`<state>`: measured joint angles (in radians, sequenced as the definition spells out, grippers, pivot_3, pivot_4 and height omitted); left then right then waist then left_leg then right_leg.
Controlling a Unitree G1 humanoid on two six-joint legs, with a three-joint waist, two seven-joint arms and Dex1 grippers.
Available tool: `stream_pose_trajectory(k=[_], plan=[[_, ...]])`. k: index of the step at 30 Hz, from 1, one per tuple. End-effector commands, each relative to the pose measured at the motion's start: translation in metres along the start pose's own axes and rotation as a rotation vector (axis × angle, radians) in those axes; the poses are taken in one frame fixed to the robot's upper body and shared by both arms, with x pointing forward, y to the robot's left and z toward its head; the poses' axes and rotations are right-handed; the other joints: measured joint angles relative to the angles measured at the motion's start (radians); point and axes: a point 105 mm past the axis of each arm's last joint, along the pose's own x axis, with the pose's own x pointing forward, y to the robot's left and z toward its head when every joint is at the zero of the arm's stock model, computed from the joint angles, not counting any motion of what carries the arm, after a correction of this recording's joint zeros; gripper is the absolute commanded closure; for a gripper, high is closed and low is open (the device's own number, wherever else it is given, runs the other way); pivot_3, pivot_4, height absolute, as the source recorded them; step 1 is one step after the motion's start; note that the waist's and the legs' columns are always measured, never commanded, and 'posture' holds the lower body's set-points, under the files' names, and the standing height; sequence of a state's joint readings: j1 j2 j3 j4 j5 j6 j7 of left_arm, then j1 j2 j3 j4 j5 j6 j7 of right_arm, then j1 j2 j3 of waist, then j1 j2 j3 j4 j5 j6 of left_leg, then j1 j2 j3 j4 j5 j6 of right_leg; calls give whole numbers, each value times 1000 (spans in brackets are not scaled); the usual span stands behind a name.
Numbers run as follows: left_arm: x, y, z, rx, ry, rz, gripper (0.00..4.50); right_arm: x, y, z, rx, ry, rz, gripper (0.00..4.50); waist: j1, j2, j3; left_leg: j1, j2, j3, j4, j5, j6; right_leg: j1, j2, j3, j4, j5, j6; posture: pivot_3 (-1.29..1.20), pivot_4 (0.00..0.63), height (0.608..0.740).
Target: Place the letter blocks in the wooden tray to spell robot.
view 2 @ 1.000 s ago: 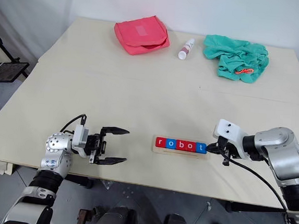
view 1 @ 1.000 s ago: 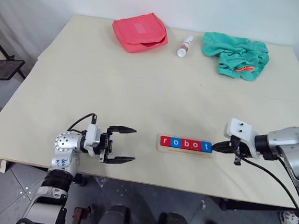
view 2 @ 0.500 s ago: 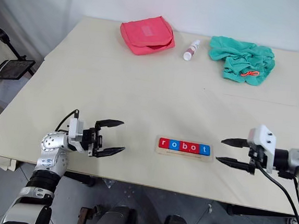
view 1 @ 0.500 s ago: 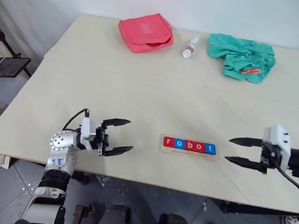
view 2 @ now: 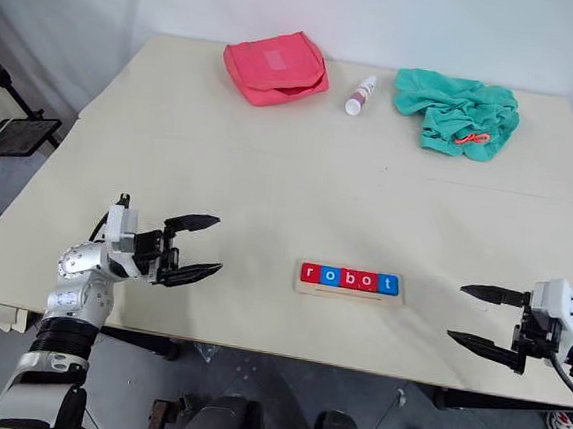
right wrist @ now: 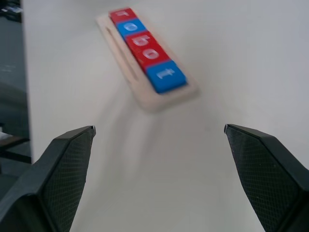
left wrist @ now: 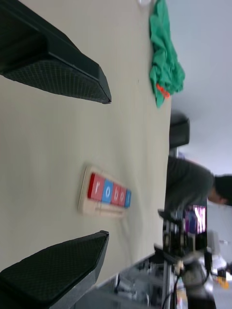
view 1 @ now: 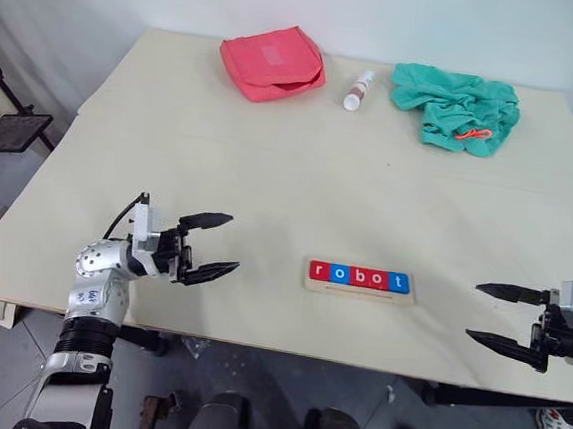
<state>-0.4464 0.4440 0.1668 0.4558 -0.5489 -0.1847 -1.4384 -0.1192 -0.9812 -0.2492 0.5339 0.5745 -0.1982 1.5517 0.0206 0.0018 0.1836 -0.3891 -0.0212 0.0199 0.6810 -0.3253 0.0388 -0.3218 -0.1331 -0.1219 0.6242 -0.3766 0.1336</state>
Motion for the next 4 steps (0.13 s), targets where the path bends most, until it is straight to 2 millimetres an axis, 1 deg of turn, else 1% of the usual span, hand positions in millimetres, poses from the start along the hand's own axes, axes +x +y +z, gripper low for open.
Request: stream_pose_trajectory(k=[1,2,4], plan=[[-2,1,9,22,-32,-37,0,-7,1,0,-31,24,46,20,0,0,0,0,0,0,0,0,0,0,0,0,0,0,0,0,150,740],[-1,-1,9,18,-34,-50,0,-7,0,0,-32,25,44,20,1,0,0,0,0,0,0,0,0,0,0,0,0,0,0,0,150,740],[-3,-10,8,0,-27,-110,0,-8,-3,0,-39,26,36,20,1,0,0,0,0,0,0,0,0,0,0,0,0,0,0,0,150,740]])
